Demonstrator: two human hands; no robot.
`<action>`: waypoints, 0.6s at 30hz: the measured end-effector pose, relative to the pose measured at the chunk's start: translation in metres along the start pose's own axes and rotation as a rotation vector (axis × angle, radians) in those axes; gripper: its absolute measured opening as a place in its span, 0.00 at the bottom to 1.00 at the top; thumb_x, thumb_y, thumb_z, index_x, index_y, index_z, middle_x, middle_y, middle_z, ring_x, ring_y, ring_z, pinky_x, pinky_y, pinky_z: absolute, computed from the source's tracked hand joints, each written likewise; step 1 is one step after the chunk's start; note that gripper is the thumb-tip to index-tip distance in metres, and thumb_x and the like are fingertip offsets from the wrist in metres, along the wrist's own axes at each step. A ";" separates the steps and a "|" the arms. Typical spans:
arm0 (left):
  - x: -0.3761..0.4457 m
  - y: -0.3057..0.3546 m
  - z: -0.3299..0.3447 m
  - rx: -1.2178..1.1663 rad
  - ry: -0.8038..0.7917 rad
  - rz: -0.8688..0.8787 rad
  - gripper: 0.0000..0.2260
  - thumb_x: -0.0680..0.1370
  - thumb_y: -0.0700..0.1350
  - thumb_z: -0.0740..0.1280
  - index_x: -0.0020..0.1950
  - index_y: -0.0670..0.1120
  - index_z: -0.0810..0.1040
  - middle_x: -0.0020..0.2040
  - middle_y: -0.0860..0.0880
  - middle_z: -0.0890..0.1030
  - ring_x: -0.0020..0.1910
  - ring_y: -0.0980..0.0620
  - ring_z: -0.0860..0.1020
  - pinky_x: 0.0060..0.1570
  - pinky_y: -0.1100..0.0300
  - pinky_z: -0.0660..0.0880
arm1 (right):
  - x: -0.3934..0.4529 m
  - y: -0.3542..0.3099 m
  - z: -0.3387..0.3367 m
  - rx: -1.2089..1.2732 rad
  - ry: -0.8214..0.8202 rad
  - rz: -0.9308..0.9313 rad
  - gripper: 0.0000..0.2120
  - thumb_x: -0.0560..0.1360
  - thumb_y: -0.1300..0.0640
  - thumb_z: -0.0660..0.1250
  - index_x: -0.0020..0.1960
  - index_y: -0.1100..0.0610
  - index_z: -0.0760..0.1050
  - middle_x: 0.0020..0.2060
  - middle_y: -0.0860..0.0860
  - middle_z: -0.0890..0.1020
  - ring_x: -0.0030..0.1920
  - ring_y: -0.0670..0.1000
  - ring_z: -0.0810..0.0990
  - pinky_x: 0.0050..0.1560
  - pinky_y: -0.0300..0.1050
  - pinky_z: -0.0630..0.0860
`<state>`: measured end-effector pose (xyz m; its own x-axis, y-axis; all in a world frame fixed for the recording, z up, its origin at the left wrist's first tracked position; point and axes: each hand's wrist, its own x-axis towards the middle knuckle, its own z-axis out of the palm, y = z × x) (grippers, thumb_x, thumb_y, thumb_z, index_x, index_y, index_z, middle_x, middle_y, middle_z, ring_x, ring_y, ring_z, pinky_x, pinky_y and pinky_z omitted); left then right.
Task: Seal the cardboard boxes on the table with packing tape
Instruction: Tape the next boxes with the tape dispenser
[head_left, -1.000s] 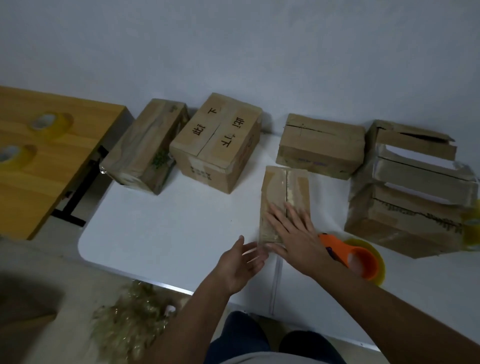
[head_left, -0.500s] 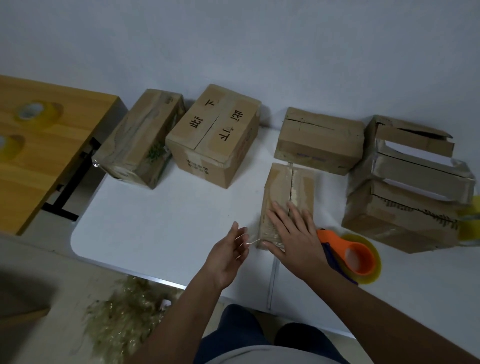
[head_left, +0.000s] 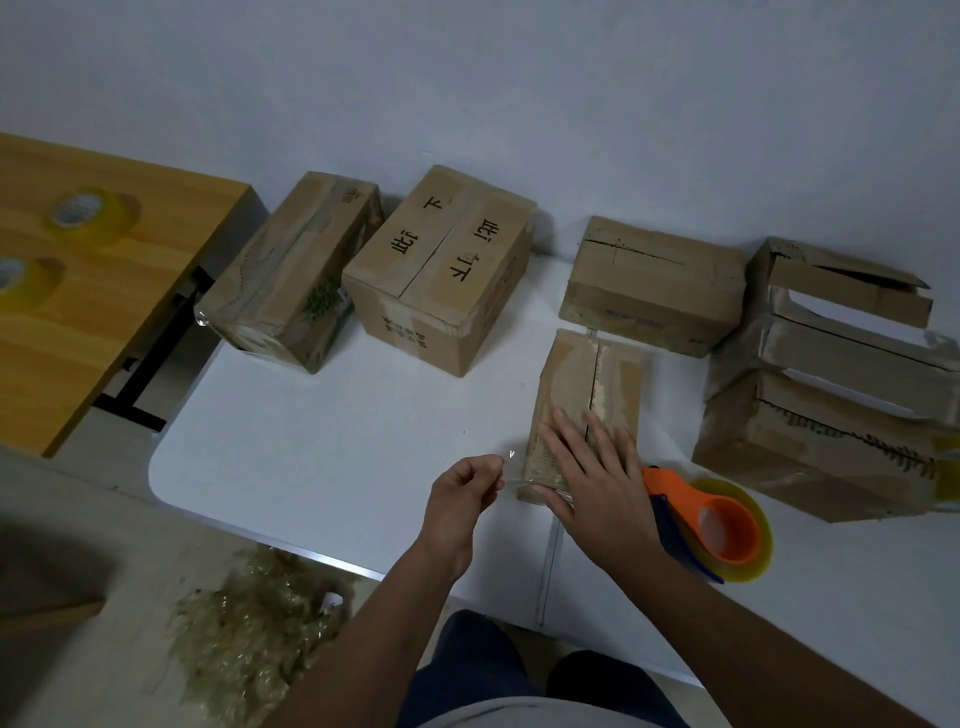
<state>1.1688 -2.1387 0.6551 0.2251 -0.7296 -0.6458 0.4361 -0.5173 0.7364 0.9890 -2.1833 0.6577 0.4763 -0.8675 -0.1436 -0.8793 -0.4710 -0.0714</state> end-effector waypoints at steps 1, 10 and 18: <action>0.001 -0.001 0.002 0.009 0.014 0.024 0.07 0.78 0.44 0.71 0.53 0.42 0.83 0.43 0.48 0.82 0.46 0.52 0.79 0.56 0.59 0.77 | 0.000 0.000 0.000 0.002 0.003 0.000 0.34 0.79 0.34 0.42 0.79 0.49 0.54 0.79 0.48 0.54 0.79 0.56 0.52 0.74 0.64 0.56; 0.011 -0.013 0.035 0.095 0.067 0.084 0.04 0.80 0.39 0.67 0.50 0.41 0.82 0.44 0.48 0.83 0.44 0.53 0.80 0.46 0.63 0.77 | 0.001 0.000 0.002 -0.026 0.020 -0.007 0.33 0.79 0.35 0.48 0.79 0.49 0.54 0.79 0.48 0.54 0.79 0.57 0.52 0.74 0.63 0.56; 0.012 -0.022 0.045 0.174 0.074 0.098 0.05 0.83 0.42 0.63 0.55 0.44 0.78 0.55 0.49 0.79 0.55 0.51 0.79 0.48 0.64 0.77 | 0.000 0.000 0.002 -0.008 0.031 -0.006 0.33 0.79 0.35 0.47 0.79 0.50 0.56 0.79 0.49 0.56 0.78 0.58 0.54 0.73 0.65 0.57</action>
<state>1.1230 -2.1559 0.6403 0.3251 -0.7486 -0.5778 0.2536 -0.5196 0.8159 0.9896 -2.1833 0.6558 0.4814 -0.8692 -0.1130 -0.8765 -0.4771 -0.0646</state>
